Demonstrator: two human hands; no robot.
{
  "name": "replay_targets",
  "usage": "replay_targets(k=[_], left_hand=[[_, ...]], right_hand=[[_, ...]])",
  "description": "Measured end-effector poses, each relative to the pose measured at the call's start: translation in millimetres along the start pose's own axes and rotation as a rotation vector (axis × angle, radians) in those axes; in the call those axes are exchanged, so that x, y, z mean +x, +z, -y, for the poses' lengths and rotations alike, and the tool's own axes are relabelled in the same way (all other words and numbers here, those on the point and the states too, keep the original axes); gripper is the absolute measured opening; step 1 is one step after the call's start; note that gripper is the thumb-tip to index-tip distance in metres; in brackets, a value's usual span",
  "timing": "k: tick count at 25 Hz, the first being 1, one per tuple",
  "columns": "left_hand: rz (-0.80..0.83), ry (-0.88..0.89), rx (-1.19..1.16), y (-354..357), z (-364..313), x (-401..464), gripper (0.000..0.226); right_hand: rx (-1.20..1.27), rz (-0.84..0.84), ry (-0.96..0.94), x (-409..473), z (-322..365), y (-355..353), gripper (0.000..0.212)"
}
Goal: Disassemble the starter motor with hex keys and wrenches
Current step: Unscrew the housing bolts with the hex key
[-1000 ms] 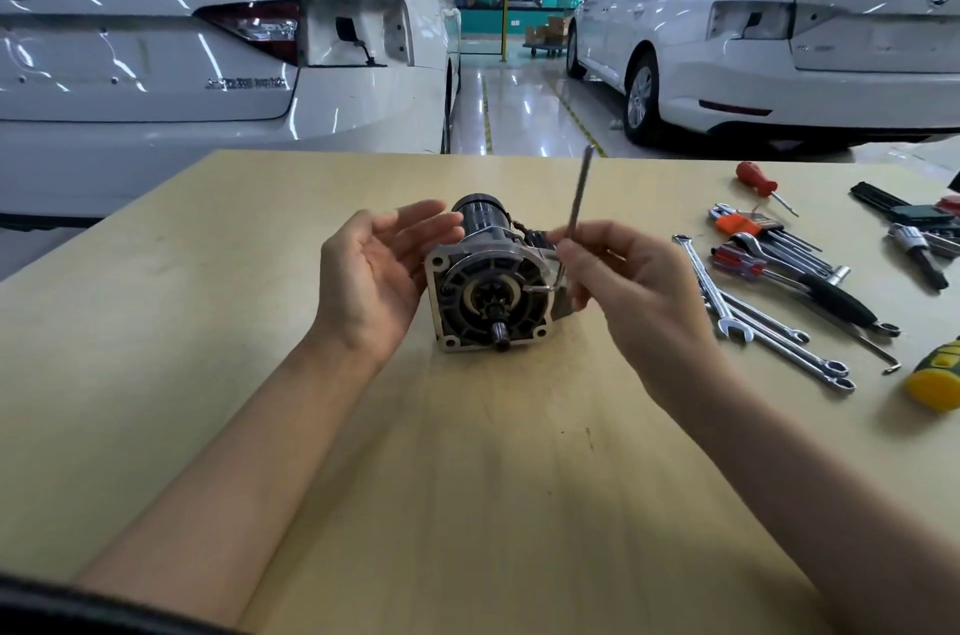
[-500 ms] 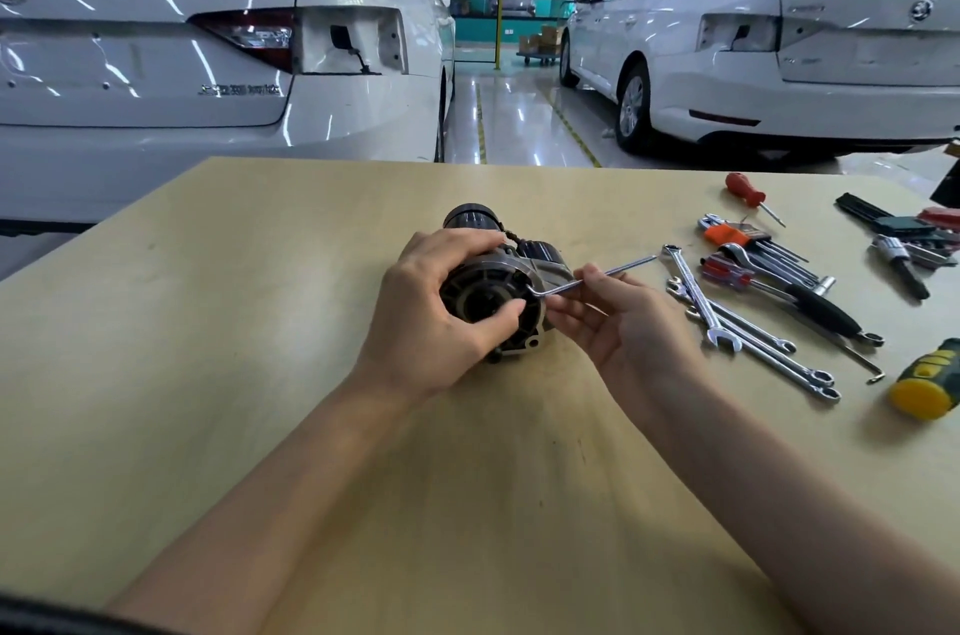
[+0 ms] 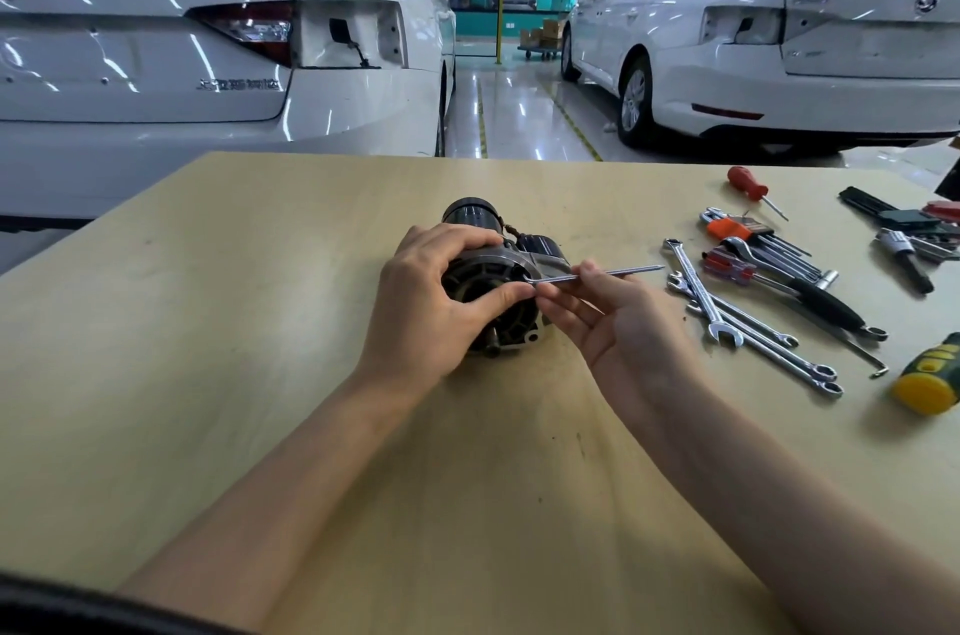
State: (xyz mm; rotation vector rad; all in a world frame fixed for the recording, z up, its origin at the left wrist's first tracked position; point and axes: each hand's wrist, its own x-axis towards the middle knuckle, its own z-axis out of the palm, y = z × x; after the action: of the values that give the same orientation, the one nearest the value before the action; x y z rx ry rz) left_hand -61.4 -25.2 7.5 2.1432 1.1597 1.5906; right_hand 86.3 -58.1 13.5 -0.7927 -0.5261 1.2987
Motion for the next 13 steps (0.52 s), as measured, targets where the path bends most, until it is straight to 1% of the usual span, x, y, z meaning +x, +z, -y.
replay_targets(k=[2,3,5,6,7,9,10,11,13], left_hand=[[0.004,-0.015,-0.006,-1,1,-1,0.044],[0.012,-0.037,-0.016,-2,2,-1,0.044],[0.038,-0.104,-0.123,-4,3,-1,0.039],[0.046,-0.144,-0.253,-5,2,0,0.037],[0.041,-0.208,-0.435,-7,3,1,0.041],[0.023,-0.439,-0.880,-14,10,8,0.051],[0.013,-0.562,-1.069,-19,14,11,0.056],[-0.002,-0.662,-1.207,-22,19,13,0.062],[-0.042,-0.758,-1.344,-26,29,17,0.069]], right_hand=[[-0.029,0.006,-0.041,-1,1,1,0.014],[-0.085,0.011,-0.081,-1,2,2,0.013],[-0.346,0.031,-0.249,-1,5,4,0.012],[-0.519,0.051,-0.383,-1,5,7,0.011],[-0.680,0.083,-0.540,0,5,10,0.010],[-0.960,0.195,-0.847,0,0,19,0.010],[-1.092,0.263,-0.955,1,-3,23,0.013],[-1.213,0.329,-1.010,1,-5,26,0.018],[-1.400,0.457,-1.015,0,-7,29,0.024]])
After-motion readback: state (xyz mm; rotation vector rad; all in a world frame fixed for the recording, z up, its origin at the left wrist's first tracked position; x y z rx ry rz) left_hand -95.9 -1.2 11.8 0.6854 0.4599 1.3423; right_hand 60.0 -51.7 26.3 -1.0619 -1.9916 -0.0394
